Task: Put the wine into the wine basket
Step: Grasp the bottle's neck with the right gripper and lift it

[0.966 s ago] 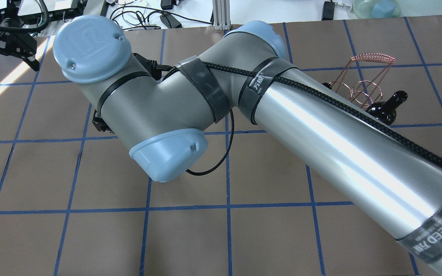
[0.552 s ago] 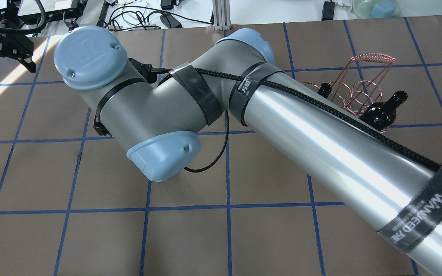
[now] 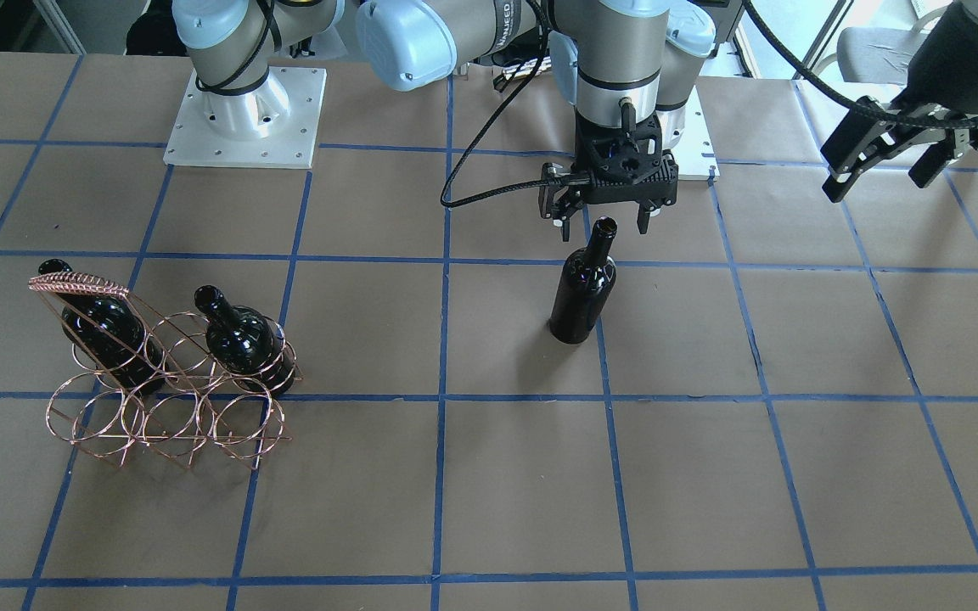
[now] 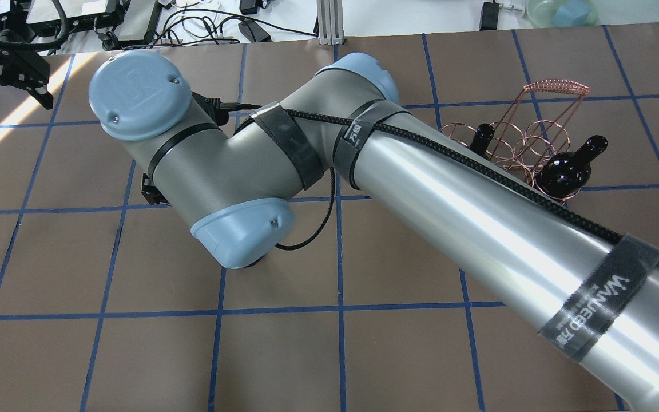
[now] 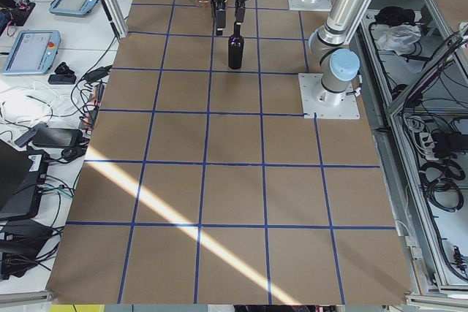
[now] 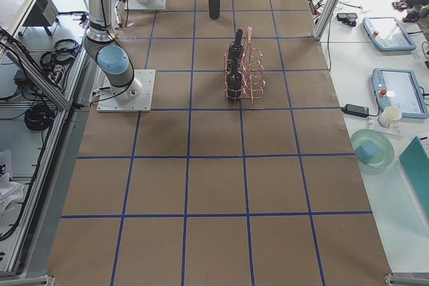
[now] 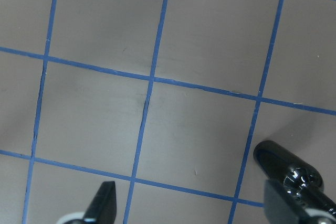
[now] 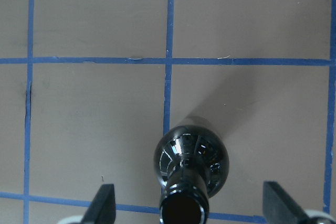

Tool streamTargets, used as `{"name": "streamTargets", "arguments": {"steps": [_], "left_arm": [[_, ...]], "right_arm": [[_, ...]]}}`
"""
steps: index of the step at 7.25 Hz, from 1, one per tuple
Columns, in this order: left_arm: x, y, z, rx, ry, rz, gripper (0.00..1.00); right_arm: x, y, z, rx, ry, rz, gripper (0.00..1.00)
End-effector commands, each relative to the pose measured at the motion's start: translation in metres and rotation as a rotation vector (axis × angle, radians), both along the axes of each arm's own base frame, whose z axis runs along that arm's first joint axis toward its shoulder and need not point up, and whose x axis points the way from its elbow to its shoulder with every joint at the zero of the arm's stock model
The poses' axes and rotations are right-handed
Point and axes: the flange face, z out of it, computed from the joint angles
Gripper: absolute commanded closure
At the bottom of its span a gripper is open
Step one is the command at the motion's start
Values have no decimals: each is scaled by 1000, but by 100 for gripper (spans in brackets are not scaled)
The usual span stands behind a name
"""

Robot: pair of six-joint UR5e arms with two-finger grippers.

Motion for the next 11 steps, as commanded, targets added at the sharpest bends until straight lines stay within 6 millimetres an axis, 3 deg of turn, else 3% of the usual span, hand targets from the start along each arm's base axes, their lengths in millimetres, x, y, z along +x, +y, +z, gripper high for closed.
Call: {"name": "streamTargets", "arguments": {"steps": [1,3,4,6,7,9,11], "left_arm": [[1,0,1,-1,0,1,0],[0,0,0,0,1,0,0],[0,0,1,-1,2,1,0],[0,0,1,-3,1,1,0],[1,0,1,-3,1,2,0],[1,-1,0,-2,3,2,0],[1,-1,0,-2,4,2,0]], "right_arm": [[1,-1,-5,0,3,14,4],[2,0,-9,10,6,16,31],[2,1,-11,20,4,15,35],[2,2,-11,21,3,17,55],[2,1,-10,20,0,15,74],[0,2,-4,12,-2,18,86],[-18,1,28,-19,-20,16,100]]}}
